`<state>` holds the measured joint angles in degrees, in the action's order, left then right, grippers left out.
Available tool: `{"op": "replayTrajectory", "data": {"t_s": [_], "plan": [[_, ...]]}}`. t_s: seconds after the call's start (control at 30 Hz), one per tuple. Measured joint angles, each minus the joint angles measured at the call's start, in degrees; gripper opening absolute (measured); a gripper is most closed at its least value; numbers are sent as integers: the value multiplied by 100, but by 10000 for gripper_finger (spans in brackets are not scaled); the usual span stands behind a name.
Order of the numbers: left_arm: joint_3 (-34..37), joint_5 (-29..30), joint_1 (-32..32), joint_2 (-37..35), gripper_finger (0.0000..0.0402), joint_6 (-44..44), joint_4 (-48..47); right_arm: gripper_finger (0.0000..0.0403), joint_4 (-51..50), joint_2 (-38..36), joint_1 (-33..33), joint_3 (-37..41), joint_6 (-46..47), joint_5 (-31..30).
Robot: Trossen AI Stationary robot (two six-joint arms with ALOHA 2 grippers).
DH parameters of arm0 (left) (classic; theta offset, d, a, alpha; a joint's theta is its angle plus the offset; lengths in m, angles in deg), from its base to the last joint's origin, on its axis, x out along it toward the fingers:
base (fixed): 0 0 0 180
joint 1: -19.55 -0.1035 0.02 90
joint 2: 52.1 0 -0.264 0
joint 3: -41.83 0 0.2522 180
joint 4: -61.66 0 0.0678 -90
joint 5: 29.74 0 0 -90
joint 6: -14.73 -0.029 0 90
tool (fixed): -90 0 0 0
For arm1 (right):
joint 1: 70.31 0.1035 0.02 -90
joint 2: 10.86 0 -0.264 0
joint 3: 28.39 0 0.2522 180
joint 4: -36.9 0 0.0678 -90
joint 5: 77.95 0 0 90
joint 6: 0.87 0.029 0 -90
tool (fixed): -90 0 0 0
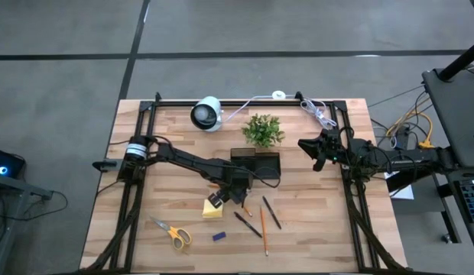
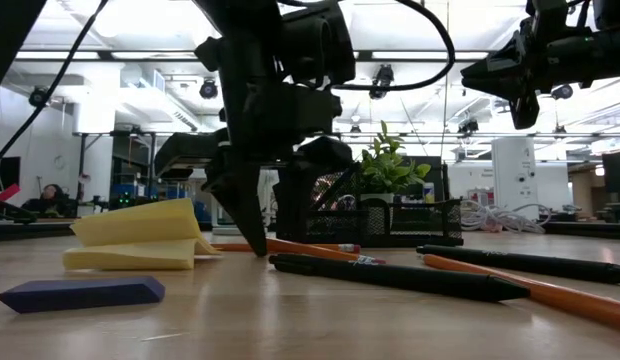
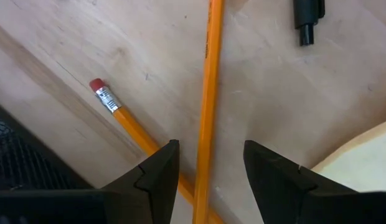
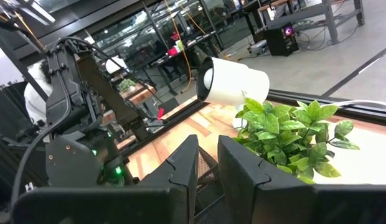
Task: Pick and place office supplies into organizer
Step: Put the middle orange pencil into the black desk organizer
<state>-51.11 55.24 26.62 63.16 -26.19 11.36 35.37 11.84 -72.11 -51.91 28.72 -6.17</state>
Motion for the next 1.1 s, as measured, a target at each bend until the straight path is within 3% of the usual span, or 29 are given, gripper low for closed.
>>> {"op": "replayTrajectory", "data": {"t_s": [0.47, 0.97, 1.1], "plan": [[-13, -69, -9, 75, 156, 11, -2, 52, 0, 2, 0, 0, 17, 2], [-2, -267, -22, 88, 23, 10, -14, 52, 2, 2, 2, 0, 24, 4], [-2, -252, -26, 90, 9, 10, 15, 52, 2, 2, 1, 0, 24, 4]]}}
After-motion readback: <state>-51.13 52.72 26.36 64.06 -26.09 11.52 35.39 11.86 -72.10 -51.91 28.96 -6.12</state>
